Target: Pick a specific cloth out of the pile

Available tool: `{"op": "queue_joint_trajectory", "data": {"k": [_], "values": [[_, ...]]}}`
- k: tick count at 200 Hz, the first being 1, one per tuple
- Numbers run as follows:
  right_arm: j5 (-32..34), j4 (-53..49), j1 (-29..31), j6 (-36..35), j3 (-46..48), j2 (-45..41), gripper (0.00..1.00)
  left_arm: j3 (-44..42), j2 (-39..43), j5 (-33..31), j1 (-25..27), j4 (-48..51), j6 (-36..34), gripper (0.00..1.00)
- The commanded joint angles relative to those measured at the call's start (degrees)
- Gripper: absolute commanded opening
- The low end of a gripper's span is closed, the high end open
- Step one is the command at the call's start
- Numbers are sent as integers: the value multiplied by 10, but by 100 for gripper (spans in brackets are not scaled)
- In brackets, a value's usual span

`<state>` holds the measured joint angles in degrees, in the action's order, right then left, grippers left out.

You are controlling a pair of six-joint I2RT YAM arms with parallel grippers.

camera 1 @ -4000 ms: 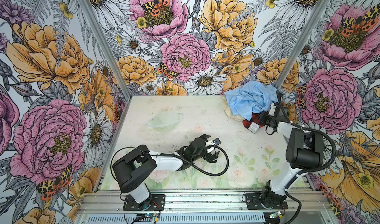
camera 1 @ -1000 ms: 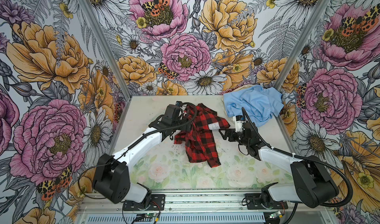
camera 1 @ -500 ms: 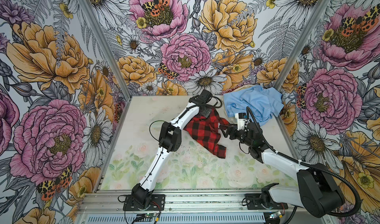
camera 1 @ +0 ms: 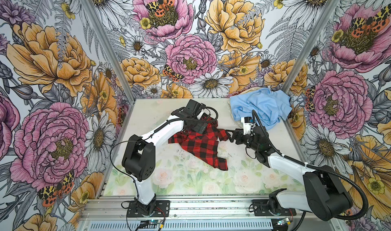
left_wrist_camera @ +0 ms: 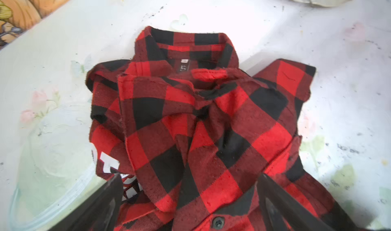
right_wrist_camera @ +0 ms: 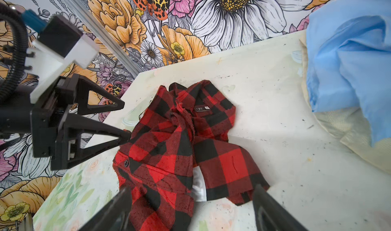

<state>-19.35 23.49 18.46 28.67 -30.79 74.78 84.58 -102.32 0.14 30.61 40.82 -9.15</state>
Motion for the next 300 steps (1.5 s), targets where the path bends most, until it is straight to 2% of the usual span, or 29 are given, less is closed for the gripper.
{"op": "queue_joint_trajectory", "data": {"k": [1, 20, 52, 75, 111, 164, 180, 200, 216, 237, 275, 300], "values": [[-6, 17, 1, -1, -3, -2, 89, -11, 27, 69, -12, 13, -34, 99], [-7, 17, 0, -2, -4, -2, 89, -26, 34, 57, 4, 31, -43, 99], [-12, 27, 0, -1, 1, -9, 89, -44, -36, -111, 58, 36, -99, 99], [-17, 39, 1, 1, 6, -11, 89, -7, -98, -165, 59, 32, -133, 99], [-13, 40, -1, -1, 8, -7, 90, 35, -161, -157, 45, -6, -195, 99], [-10, 44, -7, 1, 17, -26, 90, 76, -232, -117, 17, -5, -210, 98], [-9, 44, -8, 0, 20, -31, 90, 81, -239, -64, 4, -1, -203, 84], [-7, 46, -9, -1, 22, -35, 90, 84, -232, 8, -21, 2, -183, 61], [-7, 46, -10, 0, 22, -32, 90, 78, -210, 53, -40, 1, -173, 36], [-8, 46, -11, 2, 21, -30, 90, 65, -160, 58, -60, -8, -162, 0], [-6, 44, -12, 1, 22, -31, 91, 37, -26, 12, -95, -72, -113, 0], [-9, 45, -13, 4, 20, -30, 91, 61, 47, -103, -134, -74, -56, 0]]}}
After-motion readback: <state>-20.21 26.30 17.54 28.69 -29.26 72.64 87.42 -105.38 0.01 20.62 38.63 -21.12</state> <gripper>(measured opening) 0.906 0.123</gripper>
